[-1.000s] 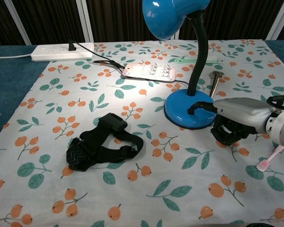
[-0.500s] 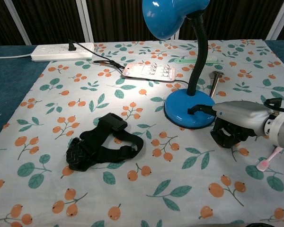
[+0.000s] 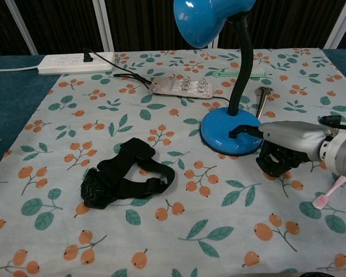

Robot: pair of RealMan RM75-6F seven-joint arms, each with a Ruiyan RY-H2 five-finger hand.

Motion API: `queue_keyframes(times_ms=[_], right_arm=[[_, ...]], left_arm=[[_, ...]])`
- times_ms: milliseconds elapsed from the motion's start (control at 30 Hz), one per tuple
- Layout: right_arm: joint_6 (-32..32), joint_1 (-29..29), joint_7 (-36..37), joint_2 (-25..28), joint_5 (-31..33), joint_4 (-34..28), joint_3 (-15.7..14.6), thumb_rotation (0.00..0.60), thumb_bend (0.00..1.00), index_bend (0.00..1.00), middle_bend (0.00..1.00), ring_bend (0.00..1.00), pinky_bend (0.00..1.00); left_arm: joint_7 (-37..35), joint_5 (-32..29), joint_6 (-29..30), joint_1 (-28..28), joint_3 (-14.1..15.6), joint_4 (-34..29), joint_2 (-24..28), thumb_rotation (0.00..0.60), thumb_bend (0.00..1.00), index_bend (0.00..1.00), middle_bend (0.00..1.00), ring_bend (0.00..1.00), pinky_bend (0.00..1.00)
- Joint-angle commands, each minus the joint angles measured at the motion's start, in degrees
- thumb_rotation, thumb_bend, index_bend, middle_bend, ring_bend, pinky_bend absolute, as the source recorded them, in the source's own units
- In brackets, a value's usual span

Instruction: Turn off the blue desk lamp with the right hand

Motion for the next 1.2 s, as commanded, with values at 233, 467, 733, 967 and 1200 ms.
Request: queue_keyframes(times_ms=[233,467,733,967,1200], right_arm=[[-2.1,1.6,0.8,0.7,3.6,0.1,0.9,0.600,0.61,0.13,0.82,0.85,0.79],[-0.2,1.8,1.1,1.7,2.9,-1.5,1.4,0.600,0.61,0.10,0.78,0.83,0.80],[10.6,-1.6,4.6,7.6,-5.1,-9.1,4.6,0.600,0.49,0.01,0.60,0.72,0.76],[16.4,-6.8,6.9,17.5,-9.0,-18.1,3.5,0.600,0.30,0.00,0.21,0.34,0.26],[32.4,-16.6,5.6,20.7,-23.2,-16.9,-2.9,0.600,0.26,0.00,0.13,0.24,0.17]], left_arm=[[0.0,0.0,0.0,0.0,0.0,0.0,0.0,0.600,0.52,0.05,0.02,0.00,0.00],[-0.1,0.0,0.0,0.0,0.0,0.0,0.1,0.600,0.52,0.05,0.02,0.00,0.00],[-0.1,0.1,0.0,0.0,0.1,-0.1,0.1,0.600,0.52,0.05,0.02,0.00,0.00],[0.0,0.3,0.3,0.1,0.1,-0.2,-0.1,0.600,0.52,0.05,0.02,0.00,0.00],[0.4,0.5,0.4,0.1,0.1,-0.1,-0.4,0.600,0.52,0.05,0.02,0.00,0.00]])
